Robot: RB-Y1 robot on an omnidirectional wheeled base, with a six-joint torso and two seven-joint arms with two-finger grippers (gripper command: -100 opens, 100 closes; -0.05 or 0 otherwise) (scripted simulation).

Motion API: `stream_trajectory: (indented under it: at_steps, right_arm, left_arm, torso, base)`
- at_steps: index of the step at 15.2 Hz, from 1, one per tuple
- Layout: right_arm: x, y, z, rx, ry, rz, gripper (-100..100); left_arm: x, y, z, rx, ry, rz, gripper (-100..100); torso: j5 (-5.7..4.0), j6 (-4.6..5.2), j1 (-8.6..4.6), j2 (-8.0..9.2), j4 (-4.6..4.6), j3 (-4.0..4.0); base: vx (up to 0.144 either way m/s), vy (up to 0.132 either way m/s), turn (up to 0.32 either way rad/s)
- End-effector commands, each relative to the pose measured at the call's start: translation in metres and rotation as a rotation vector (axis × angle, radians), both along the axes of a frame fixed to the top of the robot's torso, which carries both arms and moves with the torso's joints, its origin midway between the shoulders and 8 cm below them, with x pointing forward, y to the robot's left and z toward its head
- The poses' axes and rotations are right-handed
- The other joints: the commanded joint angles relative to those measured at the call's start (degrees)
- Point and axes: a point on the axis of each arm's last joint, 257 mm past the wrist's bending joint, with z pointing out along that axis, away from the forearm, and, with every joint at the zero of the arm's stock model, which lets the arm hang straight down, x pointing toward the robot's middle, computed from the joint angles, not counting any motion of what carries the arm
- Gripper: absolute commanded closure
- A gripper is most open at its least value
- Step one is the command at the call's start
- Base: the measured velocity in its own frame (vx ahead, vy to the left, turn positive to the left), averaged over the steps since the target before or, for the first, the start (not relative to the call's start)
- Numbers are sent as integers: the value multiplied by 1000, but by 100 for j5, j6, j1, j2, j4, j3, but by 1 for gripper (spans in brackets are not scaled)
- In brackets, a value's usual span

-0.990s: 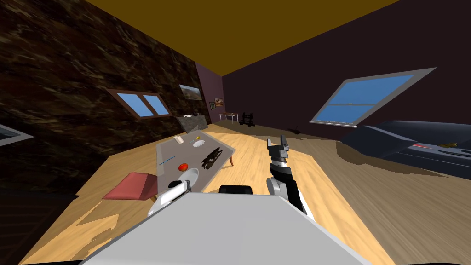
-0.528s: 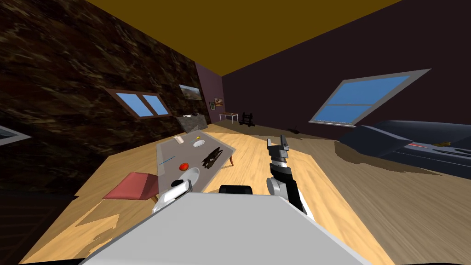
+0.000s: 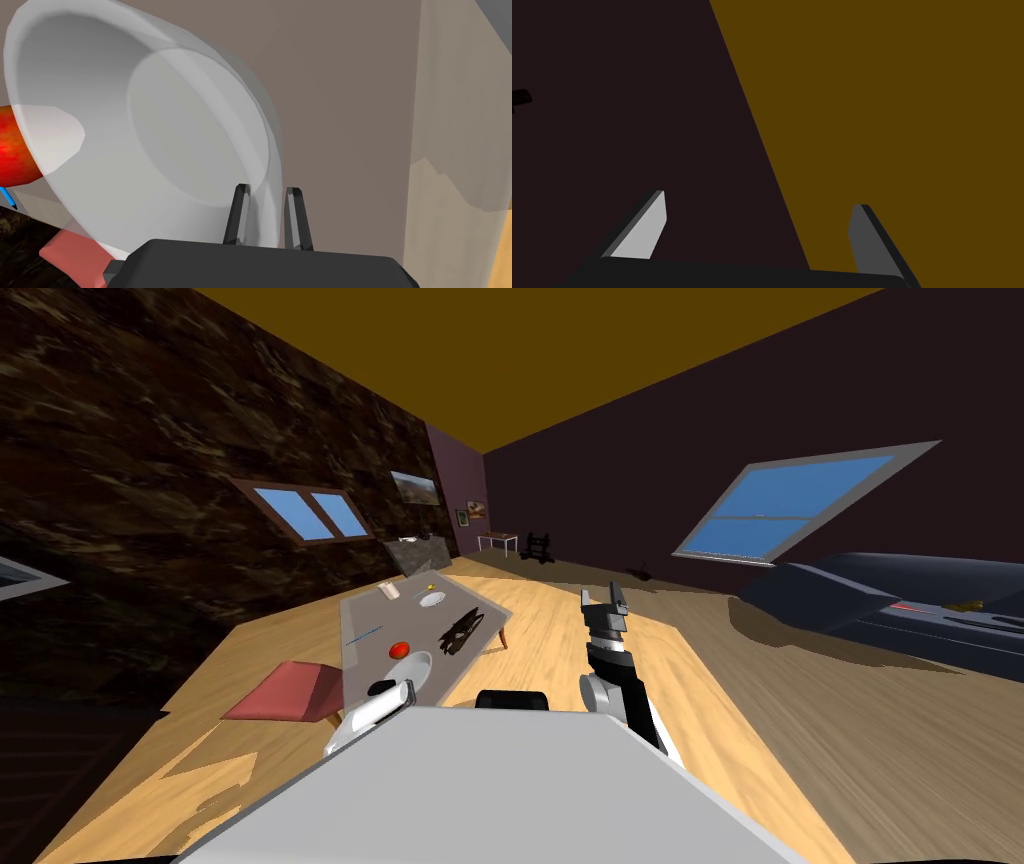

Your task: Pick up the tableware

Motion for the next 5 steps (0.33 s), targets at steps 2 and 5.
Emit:
stream_trajectory:
  at_steps: [2, 5]
  right_arm:
    - [0, 0, 0, 0, 0, 0, 0]
    - [0, 0, 0, 0, 0, 0, 0]
  left_arm:
    - [-4, 1, 7, -1, 2, -4, 100]
    - [-5, 0, 8, -1, 3, -4, 100]
  torso:
    - [-2, 0, -2, 0, 1, 0]
    - [-6, -1, -4, 4, 2, 3]
  base:
    - [23, -24, 12]
    - [15, -16, 11]
